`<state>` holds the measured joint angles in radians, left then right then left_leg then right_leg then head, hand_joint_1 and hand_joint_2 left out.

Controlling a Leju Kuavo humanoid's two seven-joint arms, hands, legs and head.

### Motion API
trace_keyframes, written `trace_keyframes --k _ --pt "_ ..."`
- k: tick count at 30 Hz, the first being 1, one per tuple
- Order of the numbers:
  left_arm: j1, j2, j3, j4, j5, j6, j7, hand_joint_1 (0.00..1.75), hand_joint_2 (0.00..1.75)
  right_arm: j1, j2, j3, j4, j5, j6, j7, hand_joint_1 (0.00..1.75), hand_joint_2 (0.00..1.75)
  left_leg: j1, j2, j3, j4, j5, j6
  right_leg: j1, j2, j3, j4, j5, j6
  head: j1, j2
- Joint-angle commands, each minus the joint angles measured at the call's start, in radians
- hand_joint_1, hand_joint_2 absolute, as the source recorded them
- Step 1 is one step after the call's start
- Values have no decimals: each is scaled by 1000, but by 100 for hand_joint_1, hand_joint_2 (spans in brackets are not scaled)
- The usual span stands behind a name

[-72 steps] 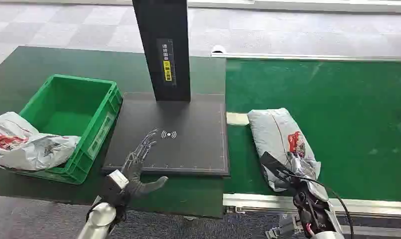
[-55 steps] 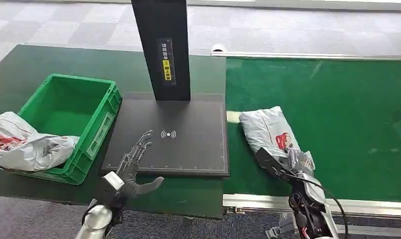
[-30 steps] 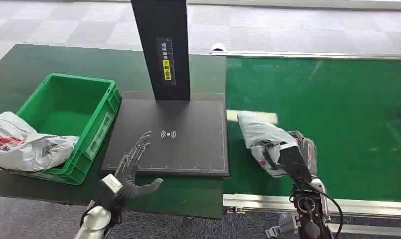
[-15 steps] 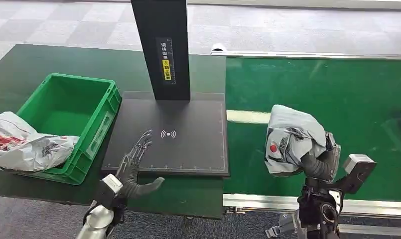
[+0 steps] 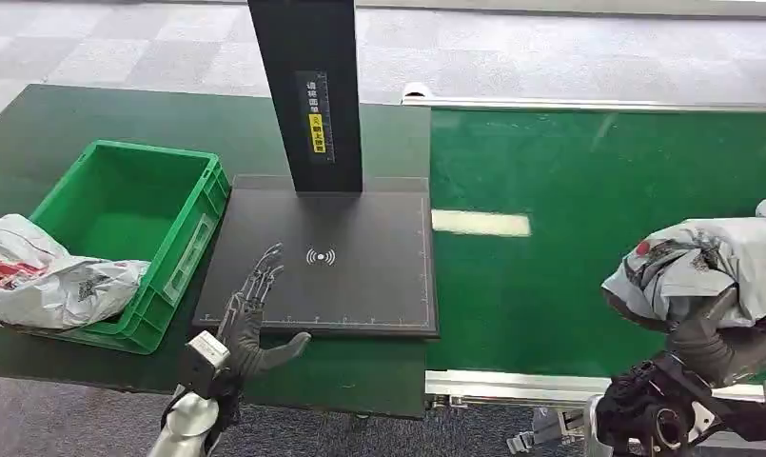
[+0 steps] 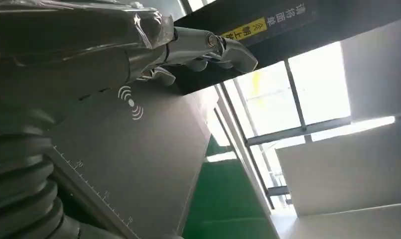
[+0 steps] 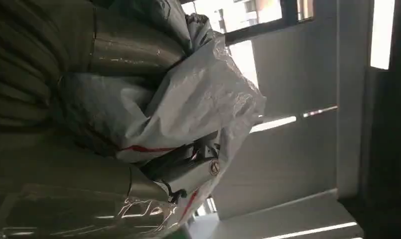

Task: Moved the parcel from conveyor to table for the left to box.

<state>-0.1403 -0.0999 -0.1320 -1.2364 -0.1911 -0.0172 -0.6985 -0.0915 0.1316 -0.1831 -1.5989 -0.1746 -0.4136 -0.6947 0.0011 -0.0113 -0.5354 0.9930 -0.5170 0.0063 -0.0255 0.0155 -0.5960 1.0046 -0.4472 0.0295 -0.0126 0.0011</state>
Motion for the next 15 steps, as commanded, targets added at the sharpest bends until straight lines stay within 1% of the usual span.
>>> trace_keyframes --k 1,7,9,11,12,13,14,15 --pt "-24 16 -22 37 12 20 0 0 175 11 57 -20 -154 4 -55 -3 175 175 0 -1 1 -1 1 -1 0 -2 1 0 0 -2 0 0" --pt "-23 17 -21 33 12 24 0 0 175 10 55 -24 -150 3 -55 -3 175 175 0 0 2 -2 0 -1 0 -2 2 -1 0 -3 0 0" --pt "-13 18 -15 -2 24 75 0 0 175 12 47 -26 -127 12 -78 -3 175 175 0 0 2 -1 0 -1 0 -2 2 -1 0 -2 0 0" --pt "-5 24 -5 -25 54 88 0 0 175 4 33 -20 -114 38 -74 -3 175 175 0 1 2 -1 0 -1 1 -1 2 -1 0 -2 0 0" --pt "-4 33 -5 -32 63 103 0 0 175 -4 1 24 -119 127 -114 -3 175 175 0 1 3 -3 0 -2 1 -1 3 -2 0 -3 0 0" --pt "-4 38 -2 -33 75 106 0 0 175 -15 -31 74 -90 172 -151 -3 175 175 0 1 3 -3 0 -1 1 -1 3 -2 0 -3 0 0" --pt "5 45 2 -50 86 118 0 0 175 -48 -95 170 21 246 -164 -3 175 175 0 1 4 -4 1 -2 0 -2 4 -3 0 -4 0 0" --pt "10 50 5 -56 90 114 0 0 175 -80 -89 179 54 252 -174 -3 175 175 0 3 4 -3 0 -2 0 0 3 -2 1 -3 0 0"
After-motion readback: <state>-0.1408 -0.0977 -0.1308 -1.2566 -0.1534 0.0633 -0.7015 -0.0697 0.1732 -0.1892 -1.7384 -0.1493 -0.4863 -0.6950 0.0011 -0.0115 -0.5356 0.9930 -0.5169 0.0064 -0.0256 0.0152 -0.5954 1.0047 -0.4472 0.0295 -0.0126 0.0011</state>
